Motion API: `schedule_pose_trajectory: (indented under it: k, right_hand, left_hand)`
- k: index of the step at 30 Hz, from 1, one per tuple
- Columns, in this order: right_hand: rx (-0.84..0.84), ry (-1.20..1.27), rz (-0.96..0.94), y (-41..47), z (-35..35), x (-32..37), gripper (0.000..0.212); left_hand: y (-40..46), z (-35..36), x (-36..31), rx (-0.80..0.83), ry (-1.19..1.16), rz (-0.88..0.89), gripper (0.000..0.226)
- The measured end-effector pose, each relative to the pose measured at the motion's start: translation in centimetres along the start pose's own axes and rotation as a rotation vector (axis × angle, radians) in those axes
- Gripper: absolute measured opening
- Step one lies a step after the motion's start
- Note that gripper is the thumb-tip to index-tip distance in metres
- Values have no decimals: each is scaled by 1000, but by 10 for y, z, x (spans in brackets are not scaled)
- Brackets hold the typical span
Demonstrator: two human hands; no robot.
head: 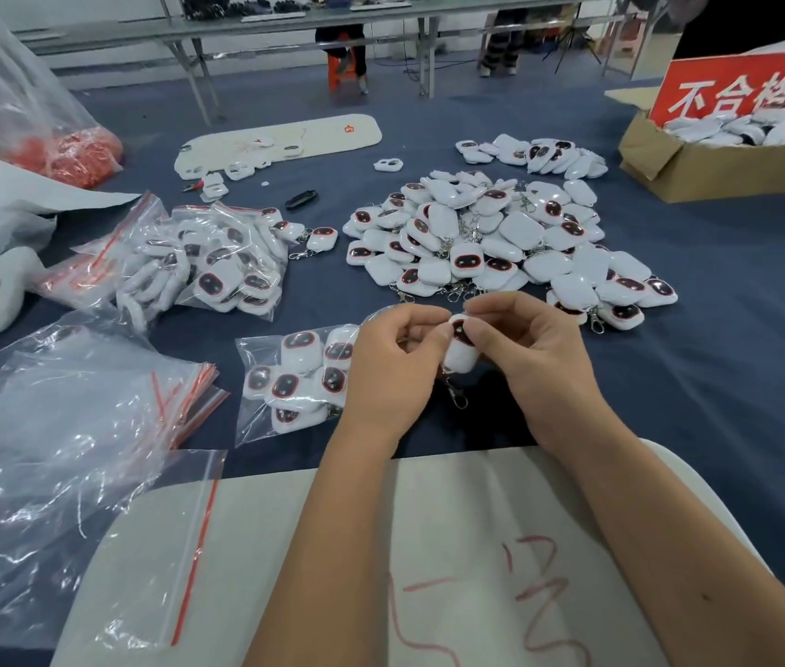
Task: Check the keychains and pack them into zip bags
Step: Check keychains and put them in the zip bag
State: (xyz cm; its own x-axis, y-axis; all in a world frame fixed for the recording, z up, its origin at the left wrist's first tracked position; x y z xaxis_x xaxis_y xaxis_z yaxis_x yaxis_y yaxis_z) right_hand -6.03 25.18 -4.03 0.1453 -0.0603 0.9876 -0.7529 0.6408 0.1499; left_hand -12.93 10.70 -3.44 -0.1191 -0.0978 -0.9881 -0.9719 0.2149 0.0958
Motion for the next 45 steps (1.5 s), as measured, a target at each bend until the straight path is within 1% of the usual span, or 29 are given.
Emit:
schedule_pose_trajectory:
  k: [2,5,9,13,17,20,30,33,36,41,45]
  right_hand:
    - [14,1,-25,-1,2,2,11]
    - [35,24,-40,-1,5,2,11]
    - [1,60,-22,1,2,0,16]
    - [-7,52,7,2,1,-2,12]
    - [21,6,13,1,4,-2,12]
    - [52,-42,-7,-1,7,-1,14]
    - [33,-31,17,-3,6,4,13]
    - [56,-47,23,-4,8,4,13]
    - [40,-56,7,-5,9,6,16]
    - [18,-151,-2,-2,7,4,19]
    - [66,-175,6,-2,9,4,18]
  left_hand:
    - [0,-1,2,17,-13,-31,9]
    - [1,-2,4,12,-32,-48,9]
    - [1,-2,3,8,-27,-43,11]
    - [-1,0,4,-20,-8,-57,12]
    - [-1,-2,3,-79,-44,-70,7]
    - [-2,0,2,-88,-26,-51,7]
    - [-3,-1,1,-82,-43,-67,6]
    - [-3,-1,1,-90,-32,-52,6]
    - [-3,-2,0,-104,-49,-42,7]
    - [-4,0,-2,-65,-23,20,6]
    - [-4,-1,-4,-61,-24,58,7]
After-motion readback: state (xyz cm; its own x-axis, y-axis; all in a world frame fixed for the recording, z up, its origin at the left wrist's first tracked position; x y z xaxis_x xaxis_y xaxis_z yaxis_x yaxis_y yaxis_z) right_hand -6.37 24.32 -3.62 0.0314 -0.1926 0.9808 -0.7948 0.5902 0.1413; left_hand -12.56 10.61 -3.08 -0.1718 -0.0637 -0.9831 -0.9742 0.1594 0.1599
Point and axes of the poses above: each hand's wrist, its own y-axis towards the middle knuckle, its own z-axis out of the palm, x = y × z, the point moved 5 cm from there along y, towards the middle knuckle, and after that the axes turned 9 degrees about -x, right-handed, at the moved point
